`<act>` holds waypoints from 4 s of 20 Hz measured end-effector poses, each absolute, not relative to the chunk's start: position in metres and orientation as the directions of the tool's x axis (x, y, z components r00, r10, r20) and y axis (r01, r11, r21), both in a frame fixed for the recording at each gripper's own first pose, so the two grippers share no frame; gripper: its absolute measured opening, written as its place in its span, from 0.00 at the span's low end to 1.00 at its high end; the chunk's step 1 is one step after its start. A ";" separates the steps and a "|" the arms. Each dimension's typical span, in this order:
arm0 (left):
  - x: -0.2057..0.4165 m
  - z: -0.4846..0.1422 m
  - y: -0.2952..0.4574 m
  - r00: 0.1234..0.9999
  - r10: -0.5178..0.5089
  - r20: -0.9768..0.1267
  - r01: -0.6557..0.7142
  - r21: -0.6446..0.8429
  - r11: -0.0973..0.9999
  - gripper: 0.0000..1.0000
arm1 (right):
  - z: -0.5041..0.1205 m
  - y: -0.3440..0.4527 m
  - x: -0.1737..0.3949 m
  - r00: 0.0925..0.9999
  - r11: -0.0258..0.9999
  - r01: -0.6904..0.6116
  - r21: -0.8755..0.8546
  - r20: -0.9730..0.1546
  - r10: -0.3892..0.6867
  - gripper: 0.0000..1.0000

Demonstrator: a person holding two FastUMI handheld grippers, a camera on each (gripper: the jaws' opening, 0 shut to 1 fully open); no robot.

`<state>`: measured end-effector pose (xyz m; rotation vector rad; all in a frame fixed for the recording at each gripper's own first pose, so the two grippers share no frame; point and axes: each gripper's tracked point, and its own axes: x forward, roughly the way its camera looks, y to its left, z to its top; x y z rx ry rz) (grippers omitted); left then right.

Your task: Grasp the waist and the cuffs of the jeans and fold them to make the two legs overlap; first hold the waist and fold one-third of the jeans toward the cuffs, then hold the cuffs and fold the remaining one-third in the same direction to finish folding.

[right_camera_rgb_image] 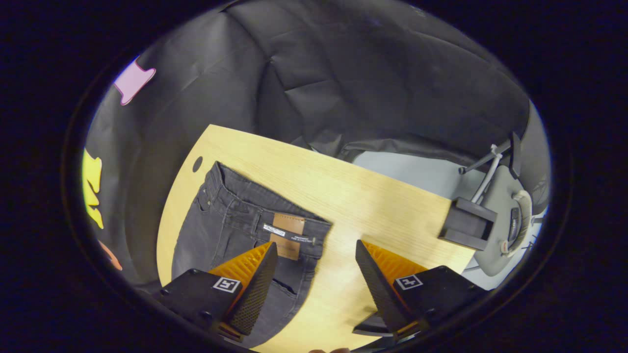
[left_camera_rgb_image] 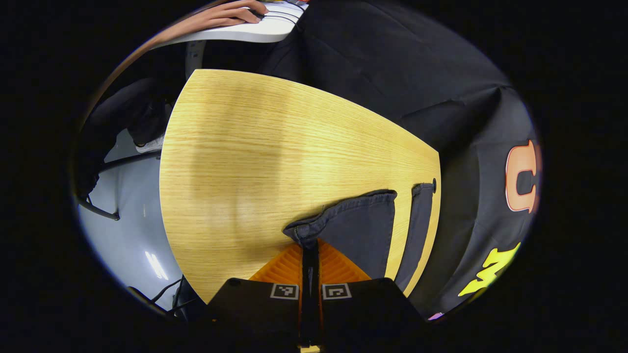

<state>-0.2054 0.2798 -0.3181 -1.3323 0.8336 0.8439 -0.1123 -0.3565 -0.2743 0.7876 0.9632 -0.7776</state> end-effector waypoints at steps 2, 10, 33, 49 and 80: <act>-0.206 -0.318 0.280 0.457 0.040 -0.889 -0.889 -0.454 0.060 0.04 | -0.280 -0.349 -0.103 0.368 0.505 0.832 0.231 -0.910 -0.190 0.98; -0.206 -0.318 0.280 0.457 0.040 -0.888 -0.889 -0.456 0.043 0.04 | -0.301 -0.333 -0.101 0.299 0.554 0.817 0.161 -0.939 -0.169 0.84; -0.133 -0.244 0.283 0.603 -0.032 -0.797 -0.798 -0.603 -0.014 0.03 | -0.214 -0.329 -0.060 0.568 0.461 0.750 0.474 -0.819 -0.082 0.03; 0.084 -0.232 0.291 0.654 -0.030 -0.756 -0.751 -0.654 0.094 0.04 | -0.187 -0.315 0.111 0.695 0.479 0.643 0.598 -0.718 -0.036 0.03; 0.206 -0.305 0.300 0.673 0.146 -0.725 -0.662 -0.502 0.557 0.99 | -0.277 -0.290 0.206 0.708 0.718 0.547 0.431 -0.695 -0.122 0.98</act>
